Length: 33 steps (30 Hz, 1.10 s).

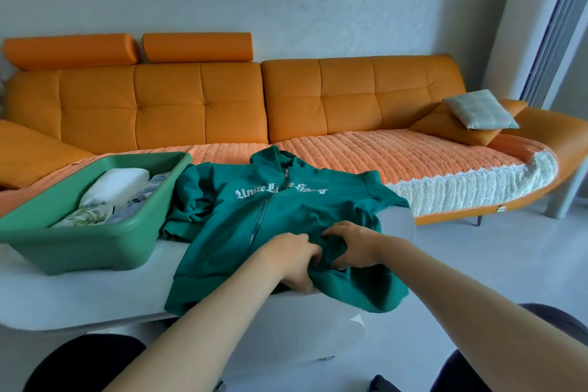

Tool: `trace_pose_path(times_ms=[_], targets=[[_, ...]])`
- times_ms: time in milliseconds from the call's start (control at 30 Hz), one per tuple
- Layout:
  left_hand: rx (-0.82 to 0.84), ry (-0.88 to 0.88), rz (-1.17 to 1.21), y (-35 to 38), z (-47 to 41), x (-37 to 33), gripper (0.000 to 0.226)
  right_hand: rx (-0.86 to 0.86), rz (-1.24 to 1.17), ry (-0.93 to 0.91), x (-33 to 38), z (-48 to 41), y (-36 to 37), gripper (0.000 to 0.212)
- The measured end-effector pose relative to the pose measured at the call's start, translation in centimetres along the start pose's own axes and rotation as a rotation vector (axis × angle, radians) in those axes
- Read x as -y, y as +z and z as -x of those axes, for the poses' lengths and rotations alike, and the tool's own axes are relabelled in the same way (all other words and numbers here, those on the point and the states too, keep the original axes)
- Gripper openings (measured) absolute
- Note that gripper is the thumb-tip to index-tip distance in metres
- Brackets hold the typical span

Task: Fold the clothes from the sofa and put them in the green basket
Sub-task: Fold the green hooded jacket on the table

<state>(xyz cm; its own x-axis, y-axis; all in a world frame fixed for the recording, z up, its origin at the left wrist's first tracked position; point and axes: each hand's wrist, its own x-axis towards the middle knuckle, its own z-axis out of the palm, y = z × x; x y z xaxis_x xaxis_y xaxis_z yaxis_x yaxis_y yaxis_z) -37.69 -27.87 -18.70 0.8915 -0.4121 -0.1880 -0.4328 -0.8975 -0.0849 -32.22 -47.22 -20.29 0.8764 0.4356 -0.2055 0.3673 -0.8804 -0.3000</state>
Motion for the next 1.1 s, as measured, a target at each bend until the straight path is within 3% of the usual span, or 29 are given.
trace_pose_path(times_ms=[67,167,267,333,400,533,600,667,733,833,967,1033,1100], targets=[[-0.115,-0.054,0.093,-0.7,-0.1,0.5,0.027,-0.012,-0.014,-0.031,0.1,0.2,0.3,0.076],[-0.173,-0.214,0.332,-1.9,-0.5,1.4,0.025,-0.04,-0.236,-0.06,0.8,0.9,-0.1,0.066],[-0.163,-0.269,0.371,-3.5,-1.0,1.9,0.024,-0.069,-0.465,-0.092,1.6,2.1,-1.1,0.095],[-0.13,-0.265,0.397,-4.6,-1.3,1.9,0.031,-0.129,-0.29,-0.119,2.2,2.8,-1.6,0.105],[-0.188,-0.269,0.377,-5.3,-1.3,2.0,0.041,-0.24,-0.013,-0.091,2.5,2.9,-2.0,0.093],[-0.699,-0.256,0.19,-5.3,-1.0,1.8,0.036,-0.456,0.123,0.086,1.8,2.8,-4.1,0.038],[-0.883,-0.086,0.105,-4.9,-0.7,0.9,0.042,-0.507,0.117,0.152,1.1,2.8,-5.5,0.039],[-0.837,0.166,0.064,-4.1,-0.4,-0.8,0.033,-0.558,0.107,0.196,0.4,2.6,-6.4,0.05],[-0.687,0.299,0.03,-3.0,-0.3,-2.4,0.024,-0.583,0.113,0.2,0.3,2.4,-6.8,0.051],[-0.547,0.258,0.002,-1.9,-1.2,-3.6,0.033,-0.583,0.17,0.174,0.1,2.1,-6.8,0.043],[-0.39,0.058,-0.035,-1.3,-1.9,-3.1,0.037,-0.612,0.289,0.106,-0.8,1.9,-6.0,0.037],[-0.353,0.069,0.013,-0.6,-2.1,-2.8,0.025,-0.579,0.301,0.09,-1.0,1.8,-5.3,0.036],[-0.301,0.081,-0.031,0.5,-2.4,-2.8,0.037,-0.539,0.308,0.067,-1.3,1.4,-4.4,0.041]])
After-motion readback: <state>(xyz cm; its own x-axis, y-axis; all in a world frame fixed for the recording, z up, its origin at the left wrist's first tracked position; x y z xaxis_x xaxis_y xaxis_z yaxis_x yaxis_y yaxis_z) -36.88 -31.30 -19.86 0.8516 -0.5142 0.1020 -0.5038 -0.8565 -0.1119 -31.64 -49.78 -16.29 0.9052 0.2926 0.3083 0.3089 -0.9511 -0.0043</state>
